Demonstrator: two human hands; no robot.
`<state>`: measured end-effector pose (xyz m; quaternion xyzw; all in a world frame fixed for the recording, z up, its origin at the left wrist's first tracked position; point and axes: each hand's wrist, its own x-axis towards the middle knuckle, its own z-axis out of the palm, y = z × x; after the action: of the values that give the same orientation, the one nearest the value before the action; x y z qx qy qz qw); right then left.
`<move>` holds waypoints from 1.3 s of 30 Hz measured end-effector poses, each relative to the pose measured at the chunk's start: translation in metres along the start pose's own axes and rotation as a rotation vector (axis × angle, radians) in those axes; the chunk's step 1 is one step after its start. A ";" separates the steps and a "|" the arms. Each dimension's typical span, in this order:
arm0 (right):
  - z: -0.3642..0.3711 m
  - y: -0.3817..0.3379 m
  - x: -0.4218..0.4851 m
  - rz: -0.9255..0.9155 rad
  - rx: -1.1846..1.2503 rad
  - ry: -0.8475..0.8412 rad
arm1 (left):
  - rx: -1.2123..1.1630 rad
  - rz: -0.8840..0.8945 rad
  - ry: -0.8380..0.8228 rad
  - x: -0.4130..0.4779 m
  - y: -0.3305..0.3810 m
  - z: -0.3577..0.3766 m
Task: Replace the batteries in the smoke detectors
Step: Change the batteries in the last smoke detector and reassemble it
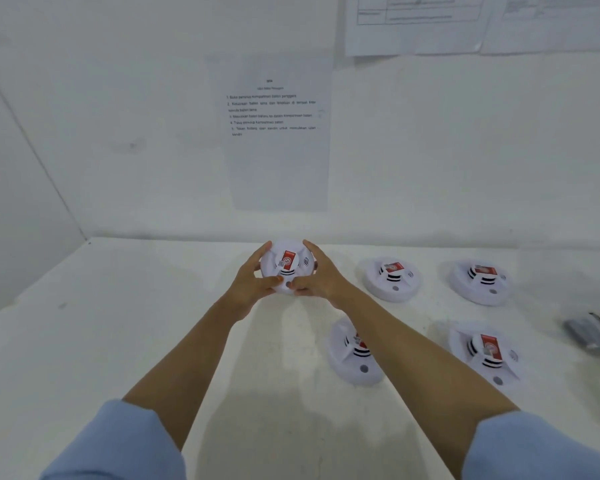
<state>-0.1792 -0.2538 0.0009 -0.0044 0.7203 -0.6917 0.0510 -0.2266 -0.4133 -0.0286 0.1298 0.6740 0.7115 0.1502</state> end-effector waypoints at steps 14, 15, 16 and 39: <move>0.020 0.017 0.033 -0.017 -0.275 0.166 | 0.060 0.008 -0.082 0.018 -0.010 -0.017; 0.020 0.017 0.032 -0.021 -0.278 0.161 | 0.071 0.009 -0.085 0.019 -0.010 -0.017; 0.019 0.018 0.032 -0.036 -0.267 0.154 | 0.083 0.013 -0.089 0.019 -0.010 -0.018; 0.019 0.022 0.027 -0.043 -0.342 0.167 | 0.181 0.066 -0.093 0.018 -0.008 -0.014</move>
<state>-0.2028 -0.2738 -0.0231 0.0288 0.8289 -0.5581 -0.0252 -0.2485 -0.4186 -0.0378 0.1978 0.7233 0.6455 0.1455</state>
